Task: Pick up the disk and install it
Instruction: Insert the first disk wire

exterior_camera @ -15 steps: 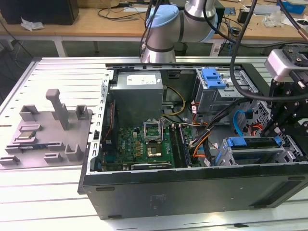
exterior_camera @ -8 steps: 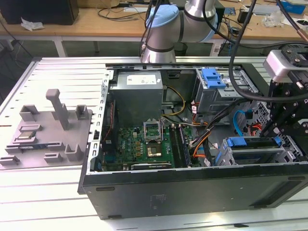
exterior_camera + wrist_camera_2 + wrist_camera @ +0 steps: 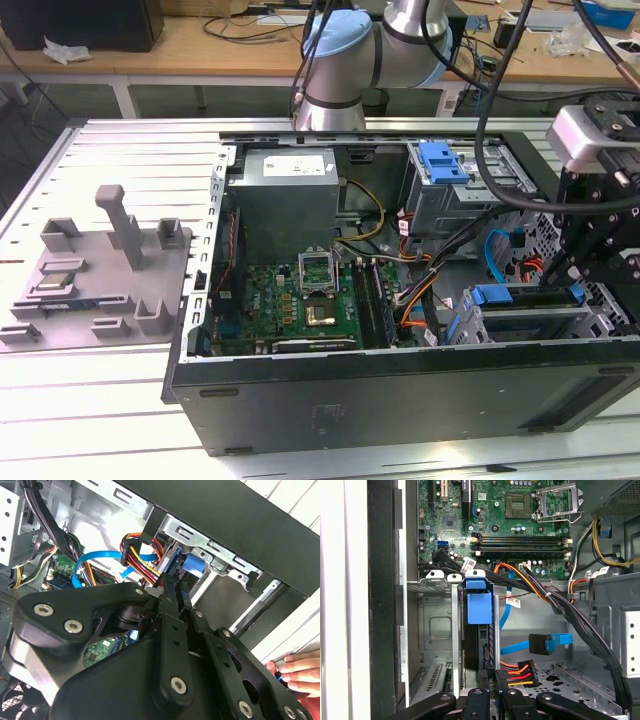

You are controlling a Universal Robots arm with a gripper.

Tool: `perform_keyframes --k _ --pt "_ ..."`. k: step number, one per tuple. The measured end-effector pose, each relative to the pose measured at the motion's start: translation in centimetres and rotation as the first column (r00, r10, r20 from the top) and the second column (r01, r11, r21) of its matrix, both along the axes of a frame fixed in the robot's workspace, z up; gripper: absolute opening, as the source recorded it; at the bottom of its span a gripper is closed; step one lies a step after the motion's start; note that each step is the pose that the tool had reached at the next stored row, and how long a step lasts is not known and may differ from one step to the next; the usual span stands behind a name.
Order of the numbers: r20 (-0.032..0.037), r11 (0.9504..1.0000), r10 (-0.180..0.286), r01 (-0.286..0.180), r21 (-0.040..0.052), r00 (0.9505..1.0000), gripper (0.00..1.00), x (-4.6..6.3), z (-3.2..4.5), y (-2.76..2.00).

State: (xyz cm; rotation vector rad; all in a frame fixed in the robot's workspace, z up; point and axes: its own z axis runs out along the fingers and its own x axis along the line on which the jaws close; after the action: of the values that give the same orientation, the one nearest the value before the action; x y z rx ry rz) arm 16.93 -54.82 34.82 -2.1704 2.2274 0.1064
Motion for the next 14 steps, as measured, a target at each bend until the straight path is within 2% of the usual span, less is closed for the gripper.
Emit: perform_keyframes --k 14 --pt "0.0006 1.0 -0.006 0.006 0.0002 1.0 0.16 -0.05 -0.33 -0.02"
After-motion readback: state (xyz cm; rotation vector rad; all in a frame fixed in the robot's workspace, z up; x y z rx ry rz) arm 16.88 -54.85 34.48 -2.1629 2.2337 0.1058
